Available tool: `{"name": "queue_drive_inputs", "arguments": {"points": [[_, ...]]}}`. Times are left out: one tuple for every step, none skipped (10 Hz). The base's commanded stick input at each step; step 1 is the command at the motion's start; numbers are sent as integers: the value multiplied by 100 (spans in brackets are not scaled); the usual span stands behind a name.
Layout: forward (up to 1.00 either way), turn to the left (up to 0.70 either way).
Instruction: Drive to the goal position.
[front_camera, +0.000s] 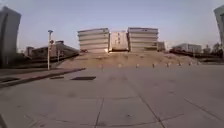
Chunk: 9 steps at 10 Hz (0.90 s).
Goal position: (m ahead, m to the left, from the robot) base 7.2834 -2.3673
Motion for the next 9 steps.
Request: {"name": "queue_drive_inputs", "arguments": {"points": [[70,0],[70,0],[70,0],[70,0],[70,0],[70,0],[70,0],[70,0],[54,0]]}}
